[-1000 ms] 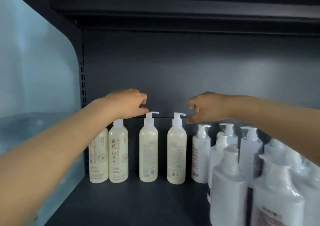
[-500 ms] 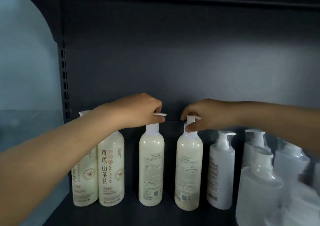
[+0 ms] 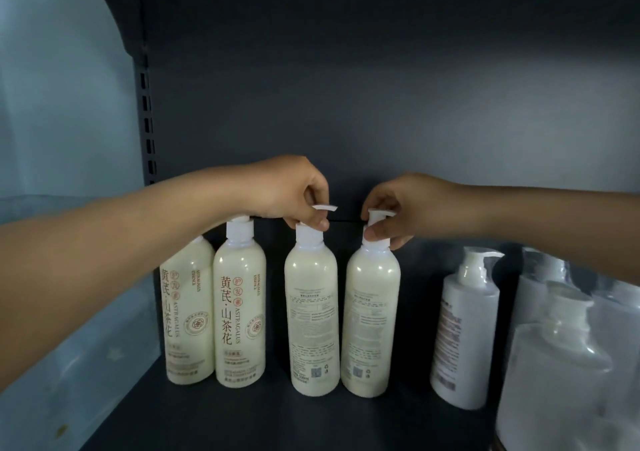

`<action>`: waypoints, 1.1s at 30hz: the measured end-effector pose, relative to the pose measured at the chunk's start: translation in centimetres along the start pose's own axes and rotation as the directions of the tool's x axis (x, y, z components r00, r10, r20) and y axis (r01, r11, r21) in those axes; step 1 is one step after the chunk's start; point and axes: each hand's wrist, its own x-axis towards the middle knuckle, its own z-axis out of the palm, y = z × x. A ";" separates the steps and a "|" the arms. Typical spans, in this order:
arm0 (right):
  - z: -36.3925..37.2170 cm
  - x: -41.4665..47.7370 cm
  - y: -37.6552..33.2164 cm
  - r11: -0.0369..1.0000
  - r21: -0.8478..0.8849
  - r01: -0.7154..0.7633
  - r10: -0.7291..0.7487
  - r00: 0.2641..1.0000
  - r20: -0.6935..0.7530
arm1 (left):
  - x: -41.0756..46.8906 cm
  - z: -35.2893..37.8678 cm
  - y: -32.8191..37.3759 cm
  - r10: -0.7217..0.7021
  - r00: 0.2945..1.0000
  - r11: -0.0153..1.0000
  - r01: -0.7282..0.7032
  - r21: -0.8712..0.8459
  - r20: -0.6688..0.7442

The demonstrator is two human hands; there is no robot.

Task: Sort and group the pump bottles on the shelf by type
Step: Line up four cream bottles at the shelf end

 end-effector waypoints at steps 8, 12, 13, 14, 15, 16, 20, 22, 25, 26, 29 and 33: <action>1.8 0.7 -0.9 1.000 -0.024 0.007 -0.009 0.996 -0.090 | -0.3 -1.0 -0.5 0.002 1.000 0.985 -0.006 0.171 0.024; 1.8 0.2 -0.1 0.995 0.092 -0.036 0.034 0.999 0.019 | -0.4 -1.0 -0.1 0.009 0.999 0.961 -0.020 0.276 0.039; 1.8 0.1 0.1 0.986 0.159 -0.053 0.050 0.998 0.027 | -0.5 -0.9 0.0 0.005 1.000 0.952 -0.014 0.306 0.030; 1.9 0.0 0.3 0.974 0.216 -0.061 0.057 0.998 0.025 | -0.6 -0.6 0.0 0.006 1.000 0.945 -0.011 0.327 0.017; 1.9 0.0 0.4 0.968 0.245 -0.061 0.060 0.998 0.013 | -0.6 -0.2 0.0 0.011 1.000 0.942 -0.011 0.335 0.002; 2.0 0.0 0.5 0.968 0.245 -0.056 0.058 0.998 0.000 | -0.6 0.1 -0.2 0.020 1.000 0.942 -0.016 0.337 -0.011; 2.2 -0.1 0.4 0.979 0.197 -0.060 0.065 0.998 -0.020 | -0.6 0.6 -0.8 0.061 0.998 0.944 -0.051 0.325 -0.022; 2.4 -0.1 0.3 0.978 0.196 -0.072 0.078 0.997 -0.025 | -0.6 0.2 -1.1 0.071 0.997 0.948 -0.069 0.312 0.004; 2.9 0.0 0.0 0.976 0.205 -0.072 0.080 0.996 -0.031 | -0.9 -0.4 -1.4 0.087 0.995 0.952 -0.098 0.291 0.050; 3.1 0.1 -0.2 0.979 0.188 -0.075 0.085 0.996 -0.041 | -1.0 -0.6 -1.5 0.093 0.994 0.952 -0.108 0.287 0.066; 3.6 0.4 -0.8 0.983 0.146 -0.109 0.124 0.988 -0.094 | -0.9 -0.9 -1.7 0.126 0.984 0.956 -0.154 0.248 0.125; 3.4 0.3 -0.7 0.971 0.218 -0.101 0.117 0.991 -0.060 | -0.5 -1.3 -1.4 0.103 0.978 0.944 -0.154 0.291 0.183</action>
